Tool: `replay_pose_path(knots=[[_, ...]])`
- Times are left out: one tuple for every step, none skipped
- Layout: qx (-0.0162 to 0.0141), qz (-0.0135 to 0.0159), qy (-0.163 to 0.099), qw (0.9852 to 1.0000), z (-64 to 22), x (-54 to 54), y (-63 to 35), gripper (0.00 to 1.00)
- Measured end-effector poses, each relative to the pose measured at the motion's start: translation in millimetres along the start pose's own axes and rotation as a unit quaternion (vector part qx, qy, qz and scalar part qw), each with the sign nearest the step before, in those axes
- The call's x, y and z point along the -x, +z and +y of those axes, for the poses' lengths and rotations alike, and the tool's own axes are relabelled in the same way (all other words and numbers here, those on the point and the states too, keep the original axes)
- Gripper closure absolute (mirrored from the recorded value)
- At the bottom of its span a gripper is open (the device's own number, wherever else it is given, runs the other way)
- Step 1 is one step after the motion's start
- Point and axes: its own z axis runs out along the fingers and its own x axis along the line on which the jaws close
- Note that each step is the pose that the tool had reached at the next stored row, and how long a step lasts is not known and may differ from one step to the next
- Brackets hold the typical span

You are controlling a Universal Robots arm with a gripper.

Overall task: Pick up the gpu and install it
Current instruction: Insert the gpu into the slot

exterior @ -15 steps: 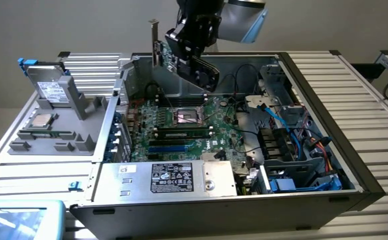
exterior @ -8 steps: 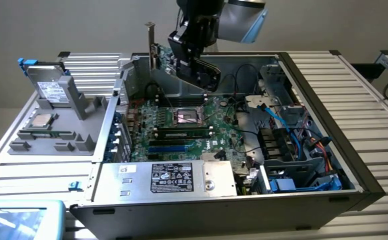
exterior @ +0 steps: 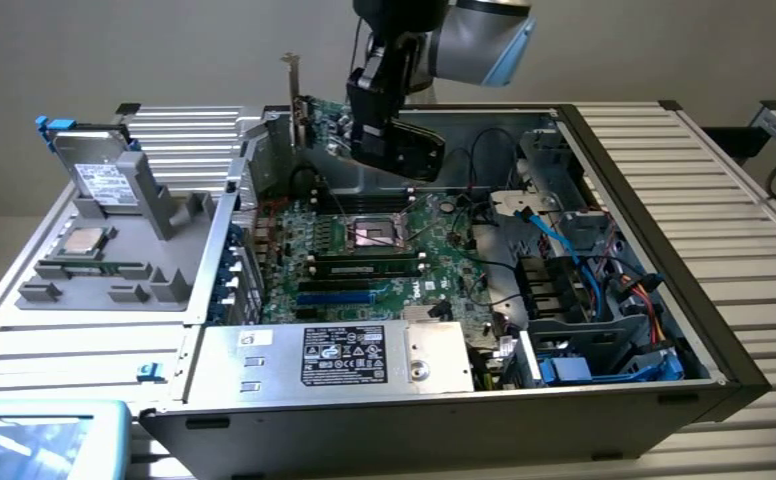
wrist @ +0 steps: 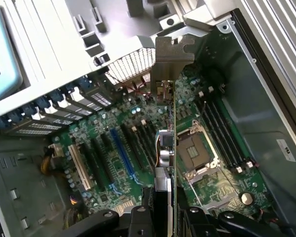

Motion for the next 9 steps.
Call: replay_pose_path(knots=[[-0.0005, 0.0009, -0.009, 1.0, 0.0, 0.0, 0.2, 0.72], [-0.001, 0.0018, -0.018, 0.9998, 0.0, 0.0, 0.3, 0.72], [-0.0015, 0.0027, -0.027, 0.9996, 0.0, 0.0, 0.4, 0.72], [-0.0021, 0.0036, -0.036, 0.9993, -0.1, 0.0, 0.6, 0.72], [-0.0026, 0.0044, -0.045, 0.999, -0.1, 0.0, 0.7, 0.72], [-0.0033, 0.0053, -0.054, 0.9985, -0.1, 0.0, 0.8, 0.72], [-0.004, 0.0061, -0.063, 0.998, -0.1, 0.0, 0.8, 0.72], [-0.0047, 0.0069, -0.072, 0.9974, -0.1, 0.0, 0.8, 0.72], [-0.0054, 0.0076, -0.081, 0.9967, -0.1, 0.0, 0.9, 0.72]])
